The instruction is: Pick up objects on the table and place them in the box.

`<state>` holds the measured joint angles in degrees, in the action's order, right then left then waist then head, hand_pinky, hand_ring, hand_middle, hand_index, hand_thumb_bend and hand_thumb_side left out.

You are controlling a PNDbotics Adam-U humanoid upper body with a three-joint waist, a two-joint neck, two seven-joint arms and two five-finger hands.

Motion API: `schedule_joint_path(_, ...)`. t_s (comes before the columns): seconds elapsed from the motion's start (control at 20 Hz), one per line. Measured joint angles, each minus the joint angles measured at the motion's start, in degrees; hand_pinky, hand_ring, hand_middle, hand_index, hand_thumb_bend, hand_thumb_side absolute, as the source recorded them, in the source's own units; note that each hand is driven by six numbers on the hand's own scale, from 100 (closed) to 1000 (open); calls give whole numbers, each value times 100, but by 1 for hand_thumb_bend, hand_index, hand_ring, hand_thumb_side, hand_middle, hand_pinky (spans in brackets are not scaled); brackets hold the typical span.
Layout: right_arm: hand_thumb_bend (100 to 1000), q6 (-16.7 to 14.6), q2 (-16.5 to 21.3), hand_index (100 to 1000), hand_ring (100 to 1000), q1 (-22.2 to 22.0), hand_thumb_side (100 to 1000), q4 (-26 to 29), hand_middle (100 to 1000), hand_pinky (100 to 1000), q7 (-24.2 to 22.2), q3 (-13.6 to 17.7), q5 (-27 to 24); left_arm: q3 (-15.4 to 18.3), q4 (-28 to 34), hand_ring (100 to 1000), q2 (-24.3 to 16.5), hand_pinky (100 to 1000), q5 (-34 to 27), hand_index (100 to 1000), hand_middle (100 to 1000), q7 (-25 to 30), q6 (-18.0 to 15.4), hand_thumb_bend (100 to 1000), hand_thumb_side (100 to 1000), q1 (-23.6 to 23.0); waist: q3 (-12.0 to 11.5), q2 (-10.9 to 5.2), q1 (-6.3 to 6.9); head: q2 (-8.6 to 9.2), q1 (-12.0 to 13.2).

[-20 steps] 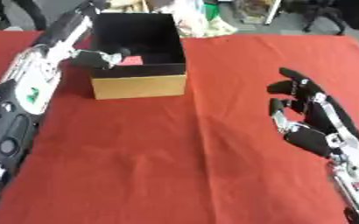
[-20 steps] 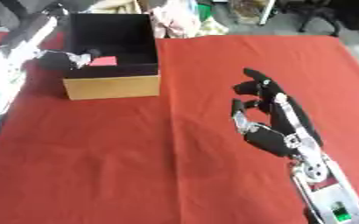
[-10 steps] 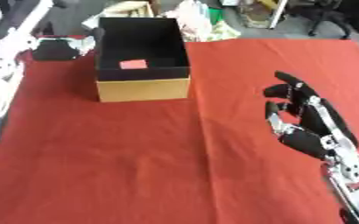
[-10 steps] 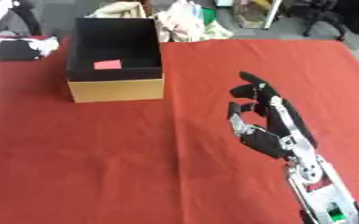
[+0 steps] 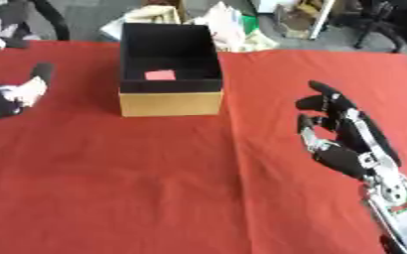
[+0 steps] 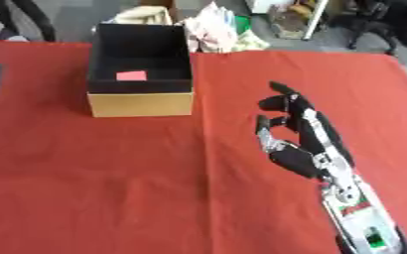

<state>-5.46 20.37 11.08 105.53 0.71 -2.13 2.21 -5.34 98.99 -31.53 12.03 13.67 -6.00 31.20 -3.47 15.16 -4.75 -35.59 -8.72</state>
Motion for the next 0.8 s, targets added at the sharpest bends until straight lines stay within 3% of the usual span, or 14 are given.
schedule_joint_path(0.25,100,-3,0,942,797,-4,210,0,692,636,10,1,0,253,326,1000,67,826,265,1000,971,528,-174,407,631,-697,-90,-18,-40,0,-42)
schedule_joint_path(0.55,100,-7,0,943,797,-44,209,0,692,636,40,33,0,585,425,1000,345,828,490,1000,976,1104,-493,415,608,-1071,-150,-22,-78,0,-74)
schedule_joint_path(0.8,100,-2,0,942,798,-46,209,0,695,636,47,35,0,704,454,1000,489,826,502,1000,978,1172,-522,349,604,-1192,-170,-27,-100,0,-85)
